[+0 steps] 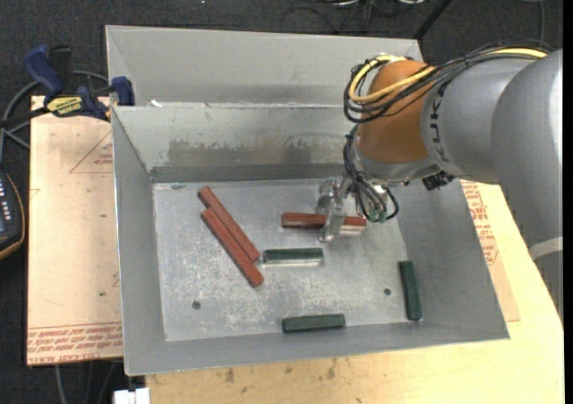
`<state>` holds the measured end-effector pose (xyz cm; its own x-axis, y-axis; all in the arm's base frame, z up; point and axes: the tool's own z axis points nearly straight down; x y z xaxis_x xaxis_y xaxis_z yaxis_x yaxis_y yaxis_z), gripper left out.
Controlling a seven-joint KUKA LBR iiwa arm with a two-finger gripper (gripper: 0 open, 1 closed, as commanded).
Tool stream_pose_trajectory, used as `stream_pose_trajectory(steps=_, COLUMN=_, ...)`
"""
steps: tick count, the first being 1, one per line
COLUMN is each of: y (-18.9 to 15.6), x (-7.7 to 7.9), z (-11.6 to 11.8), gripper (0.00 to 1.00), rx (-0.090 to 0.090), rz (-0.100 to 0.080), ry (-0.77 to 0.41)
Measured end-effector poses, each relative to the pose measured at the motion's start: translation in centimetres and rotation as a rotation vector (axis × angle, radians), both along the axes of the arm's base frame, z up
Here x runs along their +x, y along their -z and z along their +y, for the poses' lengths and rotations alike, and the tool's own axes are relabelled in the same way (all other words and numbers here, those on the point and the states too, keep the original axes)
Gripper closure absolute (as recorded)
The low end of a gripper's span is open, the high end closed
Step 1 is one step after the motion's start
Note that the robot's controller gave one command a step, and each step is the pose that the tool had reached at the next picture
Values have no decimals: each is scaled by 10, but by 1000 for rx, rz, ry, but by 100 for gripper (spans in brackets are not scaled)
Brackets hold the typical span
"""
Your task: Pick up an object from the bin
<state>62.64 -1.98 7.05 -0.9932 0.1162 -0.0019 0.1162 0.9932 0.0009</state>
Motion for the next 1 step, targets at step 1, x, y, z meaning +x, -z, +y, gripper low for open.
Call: stream_pose_trajectory(steps=1, y=-146, x=7, z=25, gripper=100, rx=-1, rz=-11, ry=-143)
